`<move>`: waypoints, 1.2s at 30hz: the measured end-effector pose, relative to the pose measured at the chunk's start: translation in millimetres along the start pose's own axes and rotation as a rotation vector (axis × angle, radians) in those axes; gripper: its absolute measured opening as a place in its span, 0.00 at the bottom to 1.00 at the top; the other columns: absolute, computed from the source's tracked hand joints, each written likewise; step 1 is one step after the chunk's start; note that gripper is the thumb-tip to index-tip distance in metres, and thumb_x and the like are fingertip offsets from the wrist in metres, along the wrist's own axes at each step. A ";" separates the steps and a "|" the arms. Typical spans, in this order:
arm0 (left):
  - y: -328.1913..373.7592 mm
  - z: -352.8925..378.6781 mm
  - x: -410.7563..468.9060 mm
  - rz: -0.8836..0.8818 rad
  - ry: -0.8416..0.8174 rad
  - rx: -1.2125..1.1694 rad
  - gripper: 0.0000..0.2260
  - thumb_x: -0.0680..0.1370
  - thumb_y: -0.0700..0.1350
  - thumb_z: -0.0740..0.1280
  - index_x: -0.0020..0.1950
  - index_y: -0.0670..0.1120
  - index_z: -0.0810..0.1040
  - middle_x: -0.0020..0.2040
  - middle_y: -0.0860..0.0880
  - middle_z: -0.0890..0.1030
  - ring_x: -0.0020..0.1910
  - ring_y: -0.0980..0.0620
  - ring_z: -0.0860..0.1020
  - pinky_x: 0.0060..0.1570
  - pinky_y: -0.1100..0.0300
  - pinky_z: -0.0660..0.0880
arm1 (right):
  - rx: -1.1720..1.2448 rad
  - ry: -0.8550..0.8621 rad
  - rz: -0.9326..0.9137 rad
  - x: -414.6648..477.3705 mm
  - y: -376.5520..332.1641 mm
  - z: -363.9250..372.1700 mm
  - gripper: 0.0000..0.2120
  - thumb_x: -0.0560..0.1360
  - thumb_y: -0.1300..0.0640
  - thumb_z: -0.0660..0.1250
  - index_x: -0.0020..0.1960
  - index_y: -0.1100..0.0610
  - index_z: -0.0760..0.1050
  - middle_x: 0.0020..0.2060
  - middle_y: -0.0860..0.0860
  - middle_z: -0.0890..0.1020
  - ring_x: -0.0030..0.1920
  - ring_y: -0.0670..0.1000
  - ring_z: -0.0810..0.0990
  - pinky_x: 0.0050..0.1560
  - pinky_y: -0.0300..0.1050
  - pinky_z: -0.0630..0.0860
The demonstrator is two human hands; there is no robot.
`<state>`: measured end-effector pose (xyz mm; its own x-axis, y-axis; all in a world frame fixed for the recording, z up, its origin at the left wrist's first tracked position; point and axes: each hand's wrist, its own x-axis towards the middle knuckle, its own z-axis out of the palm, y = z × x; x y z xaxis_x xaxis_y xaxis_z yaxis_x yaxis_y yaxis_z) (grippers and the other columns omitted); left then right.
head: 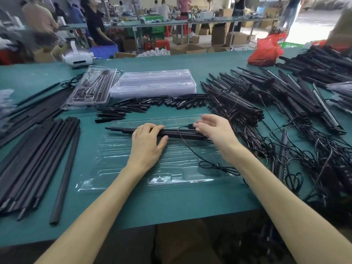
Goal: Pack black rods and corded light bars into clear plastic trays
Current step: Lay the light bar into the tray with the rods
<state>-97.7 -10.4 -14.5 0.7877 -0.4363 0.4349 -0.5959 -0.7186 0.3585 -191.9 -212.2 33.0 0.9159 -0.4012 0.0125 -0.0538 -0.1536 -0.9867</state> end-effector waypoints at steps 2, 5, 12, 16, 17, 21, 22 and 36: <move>0.5 -0.7 -1.4 -0.001 0.019 -0.002 0.17 0.81 0.53 0.66 0.68 0.48 0.78 0.60 0.48 0.76 0.64 0.47 0.70 0.68 0.51 0.60 | -0.332 0.033 -0.142 -2.0 -1.2 6.9 0.20 0.77 0.53 0.71 0.67 0.59 0.75 0.56 0.50 0.81 0.57 0.48 0.80 0.65 0.50 0.75; 1.4 -2.4 -3.8 0.011 0.060 -0.013 0.15 0.80 0.52 0.69 0.64 0.48 0.79 0.56 0.48 0.77 0.60 0.47 0.72 0.65 0.53 0.61 | -0.717 0.008 -0.302 -9.2 1.3 21.2 0.26 0.73 0.43 0.73 0.65 0.56 0.75 0.57 0.52 0.72 0.62 0.52 0.68 0.66 0.46 0.68; 3.7 -6.2 -8.0 -0.008 0.106 -0.039 0.10 0.79 0.43 0.70 0.60 0.45 0.78 0.54 0.47 0.77 0.57 0.47 0.73 0.63 0.54 0.59 | -0.982 -0.023 -0.420 -35.2 1.2 30.0 0.11 0.80 0.51 0.66 0.58 0.56 0.75 0.50 0.51 0.79 0.55 0.54 0.75 0.54 0.50 0.73; 4.1 -7.4 -10.0 -0.046 0.116 -0.038 0.09 0.80 0.39 0.68 0.60 0.44 0.77 0.54 0.47 0.78 0.56 0.47 0.73 0.64 0.54 0.59 | -0.751 0.223 -0.413 -31.1 -8.4 14.9 0.09 0.83 0.57 0.62 0.54 0.59 0.80 0.41 0.50 0.83 0.34 0.47 0.79 0.33 0.42 0.78; 4.1 -7.4 -10.2 -0.056 0.121 -0.028 0.09 0.80 0.38 0.68 0.59 0.44 0.76 0.54 0.47 0.78 0.56 0.47 0.73 0.63 0.54 0.59 | -0.684 0.275 -0.398 -27.4 -12.1 7.8 0.08 0.83 0.58 0.63 0.55 0.59 0.79 0.39 0.49 0.82 0.30 0.44 0.77 0.28 0.35 0.73; 4.4 -5.9 -11.0 -0.076 0.133 0.008 0.09 0.79 0.37 0.68 0.59 0.43 0.75 0.53 0.46 0.77 0.55 0.46 0.72 0.63 0.54 0.58 | -0.404 0.514 -0.298 -7.9 -22.0 -30.9 0.04 0.83 0.58 0.63 0.54 0.55 0.77 0.38 0.49 0.81 0.29 0.45 0.81 0.29 0.35 0.77; 4.0 -5.7 -11.1 -0.082 0.136 0.012 0.09 0.79 0.37 0.68 0.59 0.43 0.75 0.53 0.45 0.77 0.55 0.45 0.72 0.63 0.54 0.59 | -0.288 0.556 -0.258 -4.4 -22.0 -38.5 0.04 0.83 0.59 0.62 0.54 0.56 0.76 0.40 0.51 0.82 0.31 0.46 0.83 0.31 0.38 0.79; 5.1 -10.1 -11.5 -0.152 0.260 0.041 0.16 0.77 0.33 0.68 0.64 0.43 0.76 0.57 0.42 0.71 0.58 0.43 0.67 0.60 0.55 0.57 | -0.553 0.271 -0.120 -12.1 10.4 -18.9 0.37 0.82 0.65 0.60 0.80 0.65 0.38 0.78 0.59 0.29 0.80 0.57 0.51 0.56 0.17 0.47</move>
<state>-111.4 -3.6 -9.3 0.7982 -0.1724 0.5772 -0.4629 -0.7888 0.4045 -211.0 -226.0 25.7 0.7987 -0.5560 0.2303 -0.2210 -0.6269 -0.7471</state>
